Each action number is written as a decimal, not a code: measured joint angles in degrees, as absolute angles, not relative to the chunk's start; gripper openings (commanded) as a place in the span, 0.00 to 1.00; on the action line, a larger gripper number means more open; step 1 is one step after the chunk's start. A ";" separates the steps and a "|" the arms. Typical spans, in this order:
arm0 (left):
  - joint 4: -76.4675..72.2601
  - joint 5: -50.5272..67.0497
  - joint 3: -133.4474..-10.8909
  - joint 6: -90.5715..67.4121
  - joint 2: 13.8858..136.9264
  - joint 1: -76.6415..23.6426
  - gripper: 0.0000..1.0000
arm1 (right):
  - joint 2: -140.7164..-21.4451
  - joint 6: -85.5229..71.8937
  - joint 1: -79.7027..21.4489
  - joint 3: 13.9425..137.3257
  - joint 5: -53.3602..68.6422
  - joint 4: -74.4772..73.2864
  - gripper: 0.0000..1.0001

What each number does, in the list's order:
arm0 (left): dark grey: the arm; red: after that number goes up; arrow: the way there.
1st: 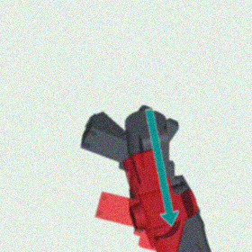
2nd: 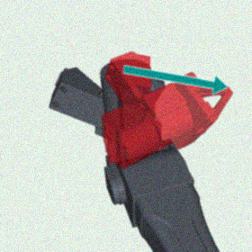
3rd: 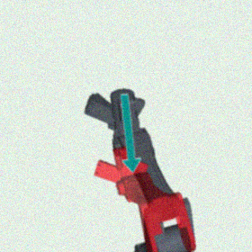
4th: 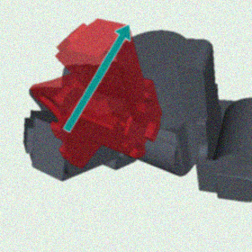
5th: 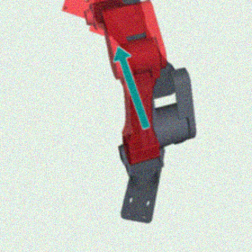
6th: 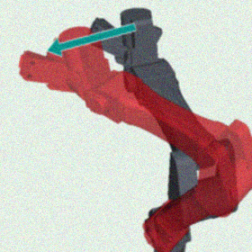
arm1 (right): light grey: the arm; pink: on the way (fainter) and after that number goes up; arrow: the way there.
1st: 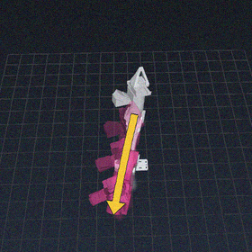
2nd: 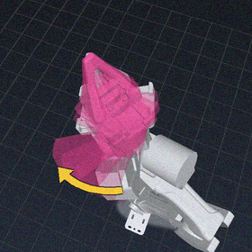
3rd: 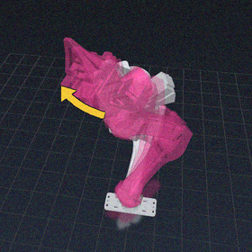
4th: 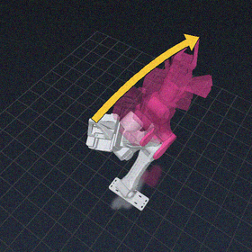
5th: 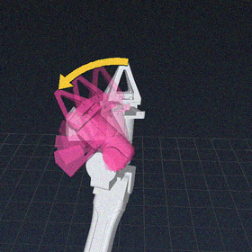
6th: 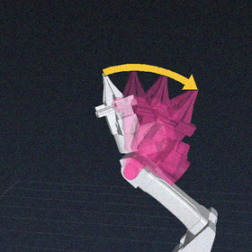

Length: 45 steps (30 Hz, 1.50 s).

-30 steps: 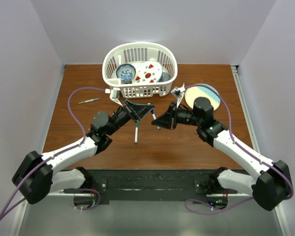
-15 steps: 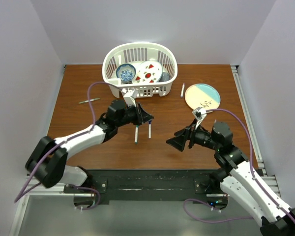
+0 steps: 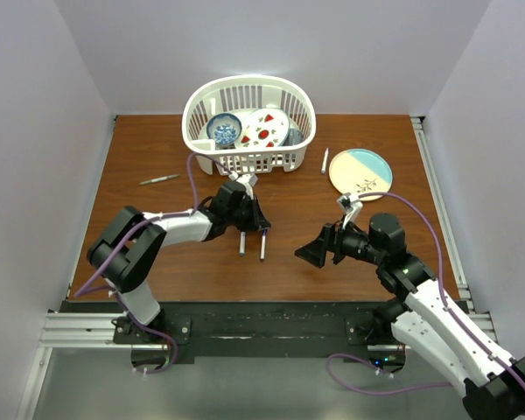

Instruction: Insert the pens into the pen caps

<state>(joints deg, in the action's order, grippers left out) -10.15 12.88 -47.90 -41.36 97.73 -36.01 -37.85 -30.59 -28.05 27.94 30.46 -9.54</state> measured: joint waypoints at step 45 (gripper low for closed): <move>17.74 -1.85 -51.18 -24.58 53.10 -35.97 1.00 | -112.27 -27.05 -17.82 83.66 -17.58 -13.10 0.34</move>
<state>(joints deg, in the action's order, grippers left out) 17.74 -1.85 -51.18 -24.58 53.10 -35.97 -112.27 -27.05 -17.82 83.66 -17.58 -13.10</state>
